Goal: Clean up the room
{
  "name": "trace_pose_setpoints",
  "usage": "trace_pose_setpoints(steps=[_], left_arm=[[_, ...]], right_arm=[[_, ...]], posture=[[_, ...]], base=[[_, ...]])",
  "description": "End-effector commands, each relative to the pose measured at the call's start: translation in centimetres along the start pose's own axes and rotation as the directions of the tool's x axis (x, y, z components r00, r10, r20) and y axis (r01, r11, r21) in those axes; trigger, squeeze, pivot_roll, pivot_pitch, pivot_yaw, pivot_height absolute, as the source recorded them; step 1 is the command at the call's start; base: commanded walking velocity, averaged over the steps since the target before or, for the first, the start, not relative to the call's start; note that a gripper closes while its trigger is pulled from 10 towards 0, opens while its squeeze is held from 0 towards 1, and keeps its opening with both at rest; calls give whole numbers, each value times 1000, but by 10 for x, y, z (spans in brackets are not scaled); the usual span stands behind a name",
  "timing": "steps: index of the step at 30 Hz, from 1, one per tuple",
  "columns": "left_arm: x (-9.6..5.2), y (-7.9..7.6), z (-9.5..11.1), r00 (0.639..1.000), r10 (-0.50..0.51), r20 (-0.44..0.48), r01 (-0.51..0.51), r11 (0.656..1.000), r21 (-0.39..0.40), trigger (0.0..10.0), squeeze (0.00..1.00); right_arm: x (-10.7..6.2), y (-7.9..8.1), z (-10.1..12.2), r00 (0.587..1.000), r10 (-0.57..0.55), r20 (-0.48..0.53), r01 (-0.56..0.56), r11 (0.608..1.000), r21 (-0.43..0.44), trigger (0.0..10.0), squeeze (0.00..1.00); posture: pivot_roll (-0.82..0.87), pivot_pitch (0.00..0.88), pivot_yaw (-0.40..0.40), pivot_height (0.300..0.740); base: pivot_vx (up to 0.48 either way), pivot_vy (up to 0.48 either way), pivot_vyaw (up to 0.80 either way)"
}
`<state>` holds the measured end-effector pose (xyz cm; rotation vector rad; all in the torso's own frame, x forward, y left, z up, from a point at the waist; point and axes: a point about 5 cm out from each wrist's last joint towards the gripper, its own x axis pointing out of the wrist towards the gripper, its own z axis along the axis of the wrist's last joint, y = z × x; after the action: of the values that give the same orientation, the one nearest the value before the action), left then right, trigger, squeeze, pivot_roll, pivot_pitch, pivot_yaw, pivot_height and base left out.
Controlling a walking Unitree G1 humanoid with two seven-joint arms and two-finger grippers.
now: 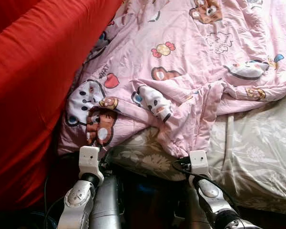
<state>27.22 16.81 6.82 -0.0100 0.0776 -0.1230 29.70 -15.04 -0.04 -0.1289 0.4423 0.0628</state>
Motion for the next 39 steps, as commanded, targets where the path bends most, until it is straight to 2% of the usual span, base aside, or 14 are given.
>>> trace_pose_setpoints(steps=[1,10,17,27,28,34,39], left_arm=[[-7,1,-12,999,9,-53,-9,1000,-9,10000,0],[-2,-2,-15,998,-15,-62,15,1000,0,10000,0],[6,5,-19,997,2,-78,-2,1000,2,10000,0],[18,8,-22,997,13,-76,-13,1000,-2,10000,0],[20,8,-22,997,20,-73,-20,1000,-6,10000,0],[23,7,-23,997,23,-69,-24,1000,-12,10000,0],[25,6,-24,998,21,-62,-22,1000,-15,10000,0]], right_arm=[[-4,-6,-12,998,-34,-51,36,999,27,0,0],[-1,-8,-8,998,-42,-52,43,999,16,0,0],[1,-10,-2,998,-54,-37,54,999,6,0,0],[-1,-16,4,996,-83,43,78,992,100,0,0],[-2,-18,6,993,-84,79,74,989,125,10000,0],[-5,-22,7,987,-83,136,59,984,169,10000,0],[-6,-23,8,985,-98,143,72,982,176,10000,0]], posture=[[124,382,11,623],[108,334,5,623],[79,264,-1,623],[38,178,-20,623],[29,164,-25,623],[15,156,-30,623],[14,149,-32,648]], base=[[0,0,0],[0,0,0],[0,0,0],[0,0,0],[0,0,0],[0,0,0],[0,0,0]])
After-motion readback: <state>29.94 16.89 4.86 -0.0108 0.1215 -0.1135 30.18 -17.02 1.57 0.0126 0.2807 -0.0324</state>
